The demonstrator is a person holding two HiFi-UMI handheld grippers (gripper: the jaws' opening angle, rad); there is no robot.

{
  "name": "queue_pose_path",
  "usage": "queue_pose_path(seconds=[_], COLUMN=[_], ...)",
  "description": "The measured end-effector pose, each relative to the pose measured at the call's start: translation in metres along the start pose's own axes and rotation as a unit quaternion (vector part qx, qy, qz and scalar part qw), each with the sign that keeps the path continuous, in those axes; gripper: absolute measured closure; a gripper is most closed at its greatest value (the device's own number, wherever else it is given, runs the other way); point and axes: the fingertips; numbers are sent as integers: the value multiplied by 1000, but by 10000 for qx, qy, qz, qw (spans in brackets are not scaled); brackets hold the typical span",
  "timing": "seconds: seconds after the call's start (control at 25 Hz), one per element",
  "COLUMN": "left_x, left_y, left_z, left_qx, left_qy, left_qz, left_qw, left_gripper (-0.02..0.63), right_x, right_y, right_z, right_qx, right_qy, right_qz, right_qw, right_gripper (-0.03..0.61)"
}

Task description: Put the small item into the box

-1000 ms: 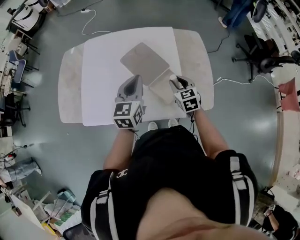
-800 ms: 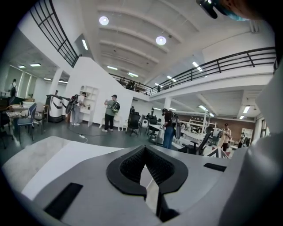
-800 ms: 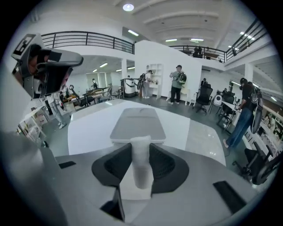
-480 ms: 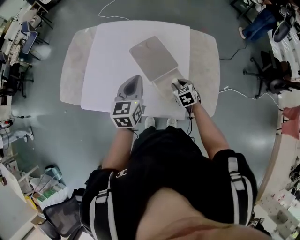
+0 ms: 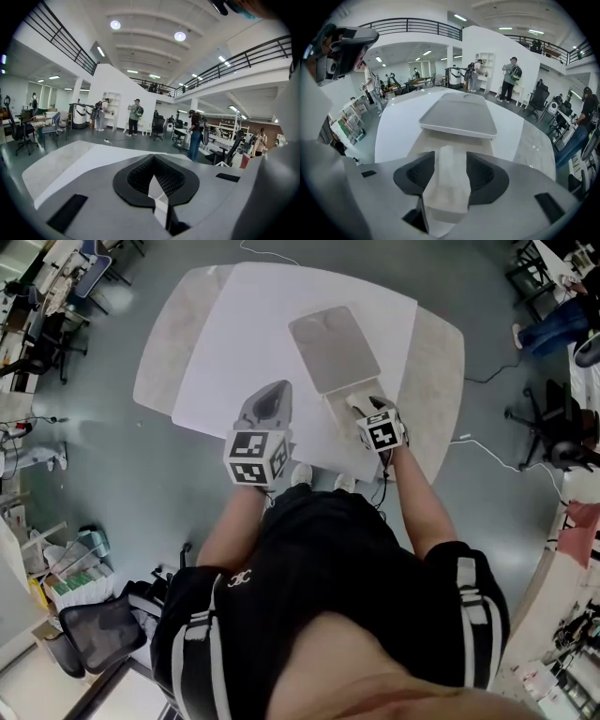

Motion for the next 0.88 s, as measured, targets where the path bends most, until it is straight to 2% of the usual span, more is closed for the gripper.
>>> queue_pose_path(seconds=[0.2, 0.24, 0.36, 0.4, 0.56, 0.72, 0.88], left_x=[-4, -3, -3, -2, 2, 9, 14], left_y=[4, 4, 1, 0, -5, -14, -19], left_z=[-2, -1, 1, 2, 6, 12, 19], left_qx=[4, 10, 45, 60, 102, 154, 206], left_qy=[-3, -7, -23, -31, -57, -89, -169], left_qz=[15, 9, -30, -47, -117, -208, -284], left_qw=[10000, 10000, 10000, 10000, 9999, 9996, 9992], left_gripper=[601, 601, 601, 601, 601, 601, 601], right_x=[-17, -24, -50, -60, -100, -147, -187], right_y=[6, 6, -2, -5, -15, -26, -33], right_z=[16, 21, 38, 44, 69, 93, 112], right_qx=[-44, -9, 192, 281, 546, 849, 887], right_qy=[-406, -578, -1187, -1404, -2249, -3092, -3640], right_qz=[-36, -69, -297, -370, -545, -645, -853], right_qw=[9992, 9983, 9923, 9890, 9713, 9450, 9232], right_gripper=[405, 427, 545, 557, 565, 566, 566])
Point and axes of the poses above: the fingertips, and each gripper's own axes: x forward along the fingers, y to its left, z out of its top, and after that the axes turned 9 degrees about y, right-handed
